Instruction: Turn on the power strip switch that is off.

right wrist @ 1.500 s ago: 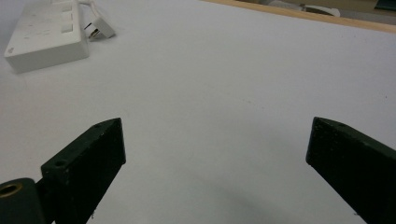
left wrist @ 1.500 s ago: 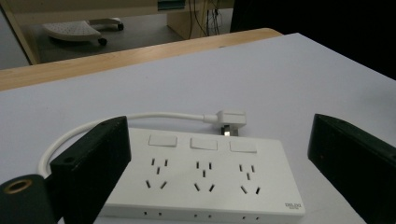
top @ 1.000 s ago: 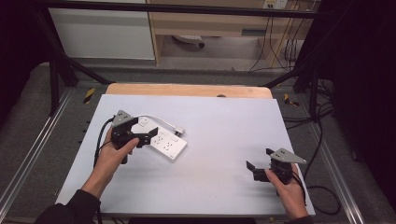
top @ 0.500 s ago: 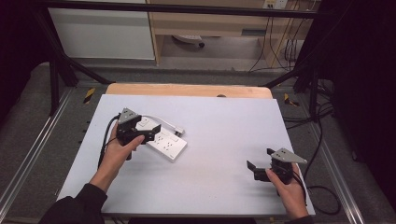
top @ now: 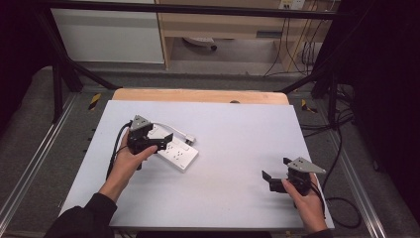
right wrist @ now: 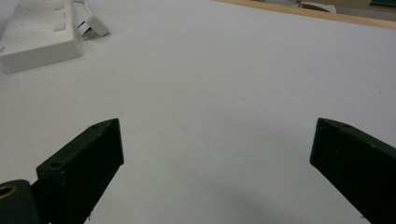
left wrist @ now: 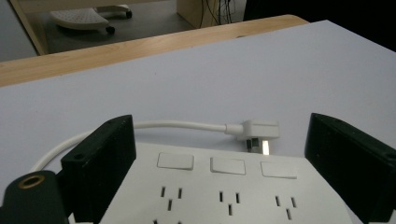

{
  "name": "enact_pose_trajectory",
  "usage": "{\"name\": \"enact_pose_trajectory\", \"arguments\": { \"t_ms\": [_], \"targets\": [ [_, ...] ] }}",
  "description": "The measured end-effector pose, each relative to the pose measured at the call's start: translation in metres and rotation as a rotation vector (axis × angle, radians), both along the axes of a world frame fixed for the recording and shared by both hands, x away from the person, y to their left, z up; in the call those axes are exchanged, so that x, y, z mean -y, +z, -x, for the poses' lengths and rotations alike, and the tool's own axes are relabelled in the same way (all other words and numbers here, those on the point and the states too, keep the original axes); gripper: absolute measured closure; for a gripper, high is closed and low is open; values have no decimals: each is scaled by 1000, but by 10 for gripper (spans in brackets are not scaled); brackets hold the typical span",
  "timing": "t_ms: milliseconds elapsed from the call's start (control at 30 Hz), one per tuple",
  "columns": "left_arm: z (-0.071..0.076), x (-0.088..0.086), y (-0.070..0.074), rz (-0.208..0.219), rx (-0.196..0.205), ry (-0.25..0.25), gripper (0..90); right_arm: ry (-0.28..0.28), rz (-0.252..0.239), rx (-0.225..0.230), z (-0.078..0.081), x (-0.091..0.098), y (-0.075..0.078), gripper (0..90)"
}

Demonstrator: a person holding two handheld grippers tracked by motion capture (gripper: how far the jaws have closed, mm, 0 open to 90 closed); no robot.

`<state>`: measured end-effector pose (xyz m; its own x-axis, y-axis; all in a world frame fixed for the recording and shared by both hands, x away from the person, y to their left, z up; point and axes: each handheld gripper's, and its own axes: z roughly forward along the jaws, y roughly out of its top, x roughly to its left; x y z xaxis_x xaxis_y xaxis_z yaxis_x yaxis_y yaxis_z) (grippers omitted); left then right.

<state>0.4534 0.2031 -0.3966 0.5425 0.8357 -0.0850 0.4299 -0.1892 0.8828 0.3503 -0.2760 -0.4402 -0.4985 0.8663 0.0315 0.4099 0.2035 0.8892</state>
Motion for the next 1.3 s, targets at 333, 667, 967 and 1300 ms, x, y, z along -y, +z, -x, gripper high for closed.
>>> {"name": "enact_pose_trajectory", "arguments": {
  "t_ms": [333, 667, 967, 1300],
  "targets": [
    [-8, 3, -8, -12, -22, 4, 105, -2, -8, -2, 0, 1, 0, 32],
    [-17, -3, -15, 10, -53, 38, 123, -8, -12, -4, 0, 2, 0, 32],
    [-20, -2, -19, -1, -57, 43, 123, -9, -11, -2, 0, 2, 0, 31],
    [-23, -1, -24, -16, -73, 50, 127, -5, -11, -5, 0, 2, 0, 31]
  ]
}}
